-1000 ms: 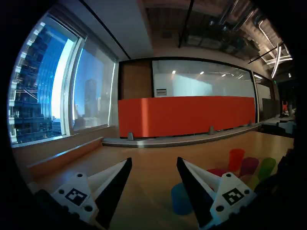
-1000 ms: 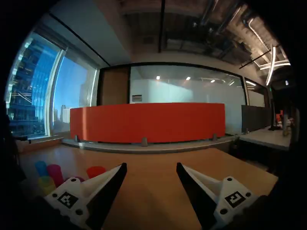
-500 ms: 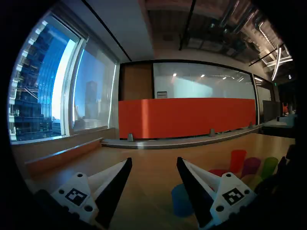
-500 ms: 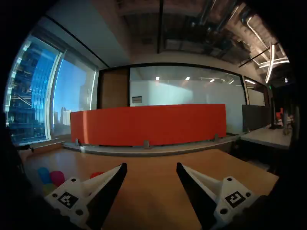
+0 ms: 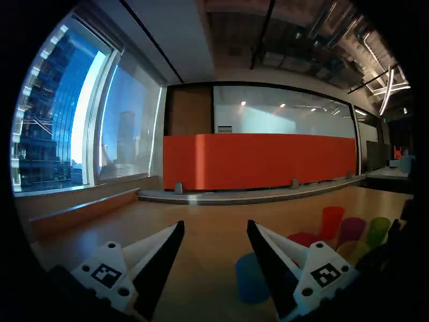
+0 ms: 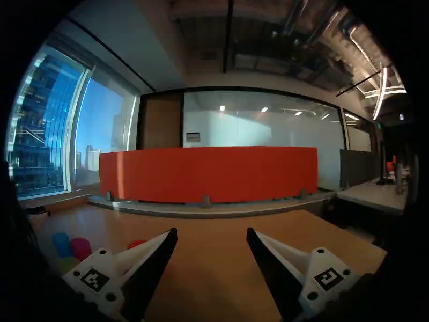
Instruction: Pour water
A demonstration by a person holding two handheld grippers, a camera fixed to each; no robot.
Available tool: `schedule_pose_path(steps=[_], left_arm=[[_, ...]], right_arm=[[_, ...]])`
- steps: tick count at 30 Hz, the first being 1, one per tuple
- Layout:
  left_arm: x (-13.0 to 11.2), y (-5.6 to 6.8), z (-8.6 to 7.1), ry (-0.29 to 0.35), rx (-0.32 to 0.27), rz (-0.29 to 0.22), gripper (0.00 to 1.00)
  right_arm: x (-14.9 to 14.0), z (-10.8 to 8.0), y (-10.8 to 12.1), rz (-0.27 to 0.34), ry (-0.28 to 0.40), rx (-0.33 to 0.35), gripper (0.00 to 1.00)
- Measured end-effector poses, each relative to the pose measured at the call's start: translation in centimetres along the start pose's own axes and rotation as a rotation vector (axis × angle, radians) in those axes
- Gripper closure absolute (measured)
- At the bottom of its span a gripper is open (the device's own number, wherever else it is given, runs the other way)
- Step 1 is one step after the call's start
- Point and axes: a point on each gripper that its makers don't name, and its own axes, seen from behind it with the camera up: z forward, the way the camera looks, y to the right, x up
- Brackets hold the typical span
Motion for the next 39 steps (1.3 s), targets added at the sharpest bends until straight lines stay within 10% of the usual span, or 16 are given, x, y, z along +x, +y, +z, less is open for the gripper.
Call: schedule_pose_path(steps=[39], left_arm=[[-1.2, 0.4, 1.5, -0.021, -0.004, -0.013, 0.14]], right_arm=[[0.1, -0.6, -0.1, 0.003, -0.003, 0.004, 0.00]])
